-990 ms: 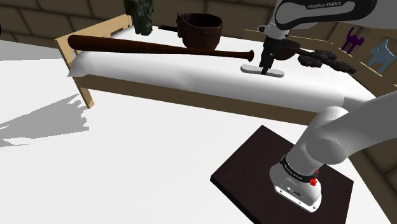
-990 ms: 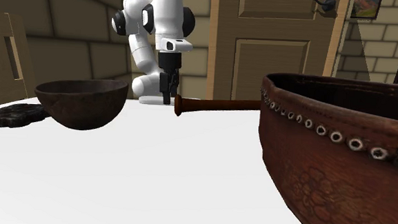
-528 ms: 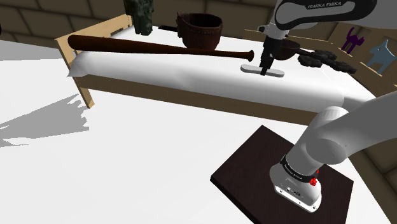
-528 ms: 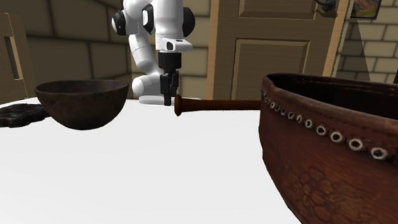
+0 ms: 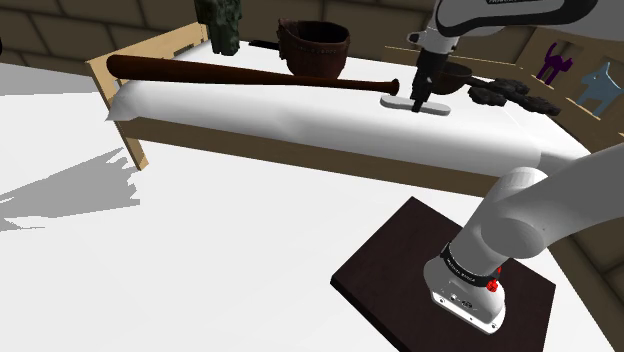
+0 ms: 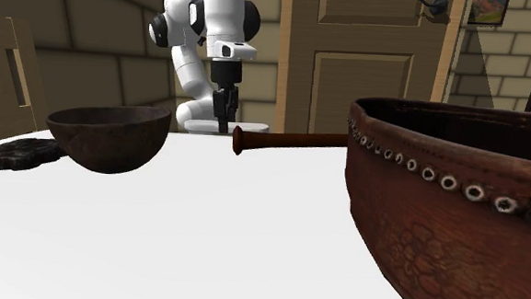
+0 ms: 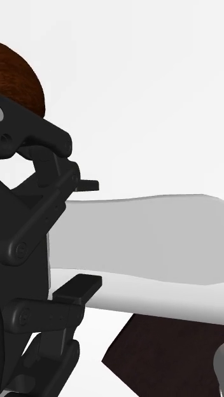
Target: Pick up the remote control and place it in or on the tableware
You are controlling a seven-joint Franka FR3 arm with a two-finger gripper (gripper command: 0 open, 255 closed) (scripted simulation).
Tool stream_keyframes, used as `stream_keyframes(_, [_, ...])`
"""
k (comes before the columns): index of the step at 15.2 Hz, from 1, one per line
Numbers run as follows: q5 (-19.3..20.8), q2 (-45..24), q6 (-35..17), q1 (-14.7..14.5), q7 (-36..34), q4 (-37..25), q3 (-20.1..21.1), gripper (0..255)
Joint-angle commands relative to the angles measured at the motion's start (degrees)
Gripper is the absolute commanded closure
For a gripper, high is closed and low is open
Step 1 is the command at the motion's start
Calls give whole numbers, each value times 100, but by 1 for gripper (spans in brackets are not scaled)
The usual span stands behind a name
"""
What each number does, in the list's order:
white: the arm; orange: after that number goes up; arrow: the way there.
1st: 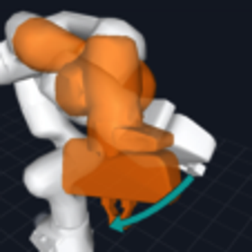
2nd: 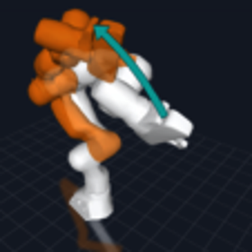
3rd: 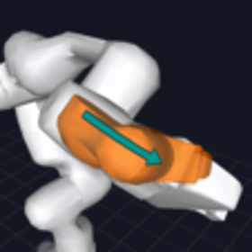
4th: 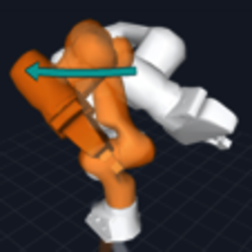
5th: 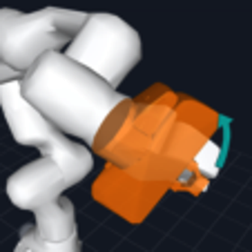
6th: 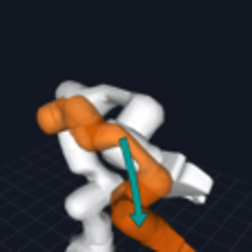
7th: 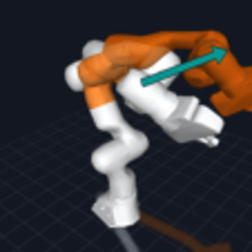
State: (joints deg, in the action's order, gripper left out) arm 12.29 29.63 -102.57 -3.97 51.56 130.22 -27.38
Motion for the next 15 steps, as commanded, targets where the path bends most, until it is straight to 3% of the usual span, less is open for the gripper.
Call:
stream_keyframes(1, [-20,12,159,-11,-10,-146,37,255])
stream_keyframes(15, [-154,-111,1206,-88,38,-1308,175,255])
